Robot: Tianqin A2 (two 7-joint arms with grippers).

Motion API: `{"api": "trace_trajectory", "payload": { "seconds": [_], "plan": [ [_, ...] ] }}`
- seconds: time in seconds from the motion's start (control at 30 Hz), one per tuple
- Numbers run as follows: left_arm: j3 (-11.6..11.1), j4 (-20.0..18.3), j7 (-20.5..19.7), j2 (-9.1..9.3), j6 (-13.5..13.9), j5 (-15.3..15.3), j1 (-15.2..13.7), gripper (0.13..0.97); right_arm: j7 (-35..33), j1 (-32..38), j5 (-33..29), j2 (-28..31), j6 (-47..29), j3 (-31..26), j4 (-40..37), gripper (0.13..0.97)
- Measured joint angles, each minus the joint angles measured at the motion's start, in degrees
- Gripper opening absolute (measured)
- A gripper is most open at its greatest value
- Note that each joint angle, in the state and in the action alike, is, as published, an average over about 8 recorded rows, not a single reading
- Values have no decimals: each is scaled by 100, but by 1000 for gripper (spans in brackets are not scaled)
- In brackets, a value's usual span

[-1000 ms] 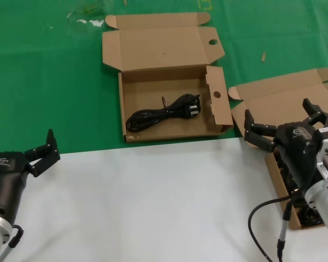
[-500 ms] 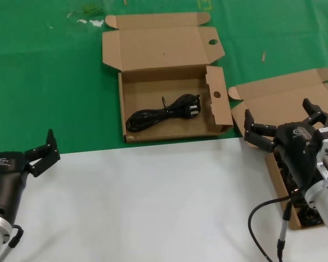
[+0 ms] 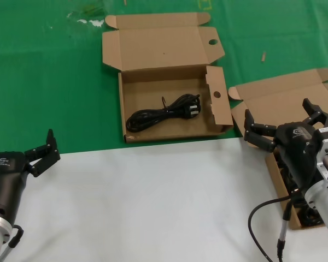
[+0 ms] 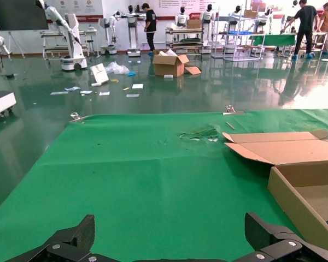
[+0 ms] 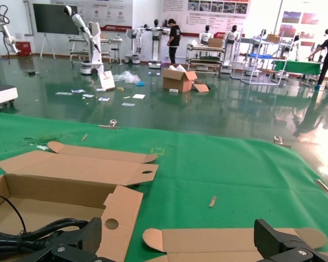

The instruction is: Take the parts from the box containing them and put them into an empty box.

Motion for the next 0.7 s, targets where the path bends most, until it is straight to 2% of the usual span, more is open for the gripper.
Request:
{"api": "trace_trajectory", "payload": {
  "seconds": [0.7],
  "plan": [
    [0, 0, 0, 0, 0, 0, 0, 966, 0, 0, 0, 0, 0, 0, 0, 966]
  ]
}}
